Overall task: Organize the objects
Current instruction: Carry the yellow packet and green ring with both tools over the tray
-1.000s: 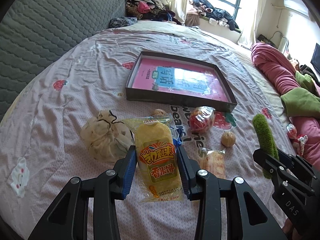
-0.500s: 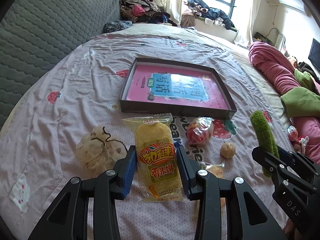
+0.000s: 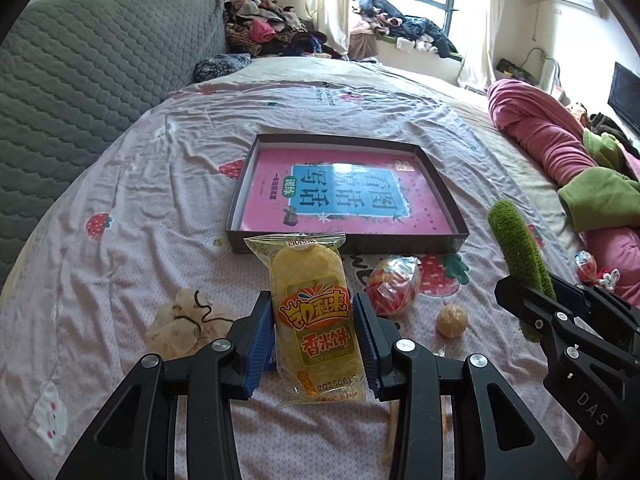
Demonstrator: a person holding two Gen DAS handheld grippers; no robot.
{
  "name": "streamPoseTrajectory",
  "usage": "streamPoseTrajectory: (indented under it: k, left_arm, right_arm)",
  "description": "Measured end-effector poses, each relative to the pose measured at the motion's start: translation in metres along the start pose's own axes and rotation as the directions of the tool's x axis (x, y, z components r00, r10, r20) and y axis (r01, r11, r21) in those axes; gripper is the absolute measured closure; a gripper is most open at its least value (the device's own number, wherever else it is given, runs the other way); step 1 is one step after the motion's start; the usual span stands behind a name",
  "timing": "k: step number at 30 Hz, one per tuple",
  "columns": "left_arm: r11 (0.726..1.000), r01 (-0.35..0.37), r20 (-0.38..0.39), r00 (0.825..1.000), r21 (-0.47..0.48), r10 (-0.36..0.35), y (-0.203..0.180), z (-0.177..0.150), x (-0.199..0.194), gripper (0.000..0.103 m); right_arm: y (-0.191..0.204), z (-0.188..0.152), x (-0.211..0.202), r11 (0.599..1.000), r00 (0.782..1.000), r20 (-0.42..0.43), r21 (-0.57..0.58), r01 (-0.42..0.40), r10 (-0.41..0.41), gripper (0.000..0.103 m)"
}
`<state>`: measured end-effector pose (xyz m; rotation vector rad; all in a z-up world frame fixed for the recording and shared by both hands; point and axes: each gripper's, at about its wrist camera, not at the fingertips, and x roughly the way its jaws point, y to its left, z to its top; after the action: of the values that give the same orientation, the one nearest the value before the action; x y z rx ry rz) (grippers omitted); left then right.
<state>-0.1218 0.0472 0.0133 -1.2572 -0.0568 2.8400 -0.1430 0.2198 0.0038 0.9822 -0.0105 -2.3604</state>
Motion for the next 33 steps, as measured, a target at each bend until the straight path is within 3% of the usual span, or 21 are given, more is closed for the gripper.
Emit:
streamPoseTrajectory:
  k: [21,33]
  left_arm:
    - [1.0,-0.01,0.068,0.998,0.006,0.009,0.001,0.051,0.006,0.062]
    - [0.999,-0.021,0.076,0.997,0.031,0.018,-0.003,0.086,0.038,0.062]
  right_arm:
    - [0.006,0.037,0.013,0.999,0.999,0.032,-0.048,-0.01,0.011,0.073]
    - [-0.001,0.081,0.035,0.997,0.998,0.06,-0.081,0.002,0.003,0.073]
